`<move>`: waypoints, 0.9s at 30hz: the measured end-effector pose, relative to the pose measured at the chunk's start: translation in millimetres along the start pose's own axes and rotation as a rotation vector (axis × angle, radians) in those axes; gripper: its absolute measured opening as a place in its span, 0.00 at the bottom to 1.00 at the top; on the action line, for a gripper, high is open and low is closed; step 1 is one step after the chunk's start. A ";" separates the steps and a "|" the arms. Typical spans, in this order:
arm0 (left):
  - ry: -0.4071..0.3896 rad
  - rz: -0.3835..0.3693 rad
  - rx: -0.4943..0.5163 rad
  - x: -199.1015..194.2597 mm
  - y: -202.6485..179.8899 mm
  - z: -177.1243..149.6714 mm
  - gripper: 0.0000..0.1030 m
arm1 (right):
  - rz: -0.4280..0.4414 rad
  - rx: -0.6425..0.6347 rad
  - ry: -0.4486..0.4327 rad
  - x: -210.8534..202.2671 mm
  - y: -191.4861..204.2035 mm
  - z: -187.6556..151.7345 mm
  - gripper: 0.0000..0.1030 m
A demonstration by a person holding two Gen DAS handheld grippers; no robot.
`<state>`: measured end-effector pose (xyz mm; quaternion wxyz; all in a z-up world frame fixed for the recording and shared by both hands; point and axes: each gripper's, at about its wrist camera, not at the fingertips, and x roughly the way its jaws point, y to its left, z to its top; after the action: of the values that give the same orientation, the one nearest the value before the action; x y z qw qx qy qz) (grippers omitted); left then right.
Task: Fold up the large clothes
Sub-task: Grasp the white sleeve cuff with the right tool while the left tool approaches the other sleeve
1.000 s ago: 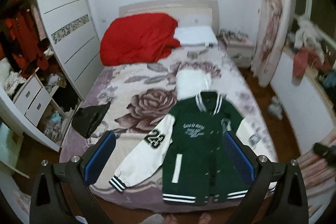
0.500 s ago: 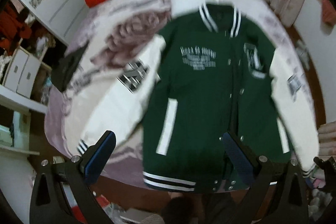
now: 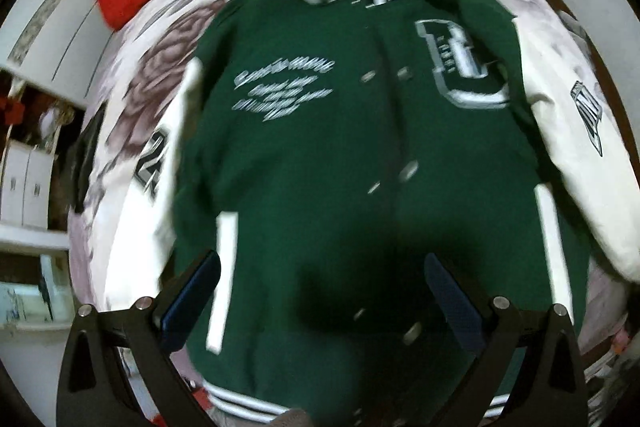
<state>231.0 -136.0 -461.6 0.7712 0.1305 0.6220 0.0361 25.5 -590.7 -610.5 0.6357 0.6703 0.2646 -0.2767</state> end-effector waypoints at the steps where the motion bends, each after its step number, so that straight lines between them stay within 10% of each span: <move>1: -0.006 -0.010 0.009 1.6 -5.1 8.0 1.00 | 0.010 -0.012 -0.021 -0.9 11.8 14.5 0.05; 14: 0.053 -0.184 0.114 99.1 -134.9 177.1 1.00 | -0.059 -0.405 -0.079 60.2 190.1 164.8 0.04; 17: 0.092 -0.127 0.127 141.5 -152.3 193.9 1.00 | -0.090 -0.458 -0.069 91.1 221.7 181.8 0.04; 22: 0.066 -0.143 0.106 160.6 -150.1 195.0 1.00 | -0.075 -0.564 -0.082 94.7 276.5 156.0 0.04; 27: 0.025 -0.216 0.034 141.7 -104.7 180.6 1.00 | 0.012 -0.754 -0.098 60.8 347.2 61.9 0.04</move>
<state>426.4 -234.2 -587.3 0.7604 0.0751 0.6426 -0.0563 311.6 -670.3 -410.8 0.8513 0.3768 0.3132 -0.1876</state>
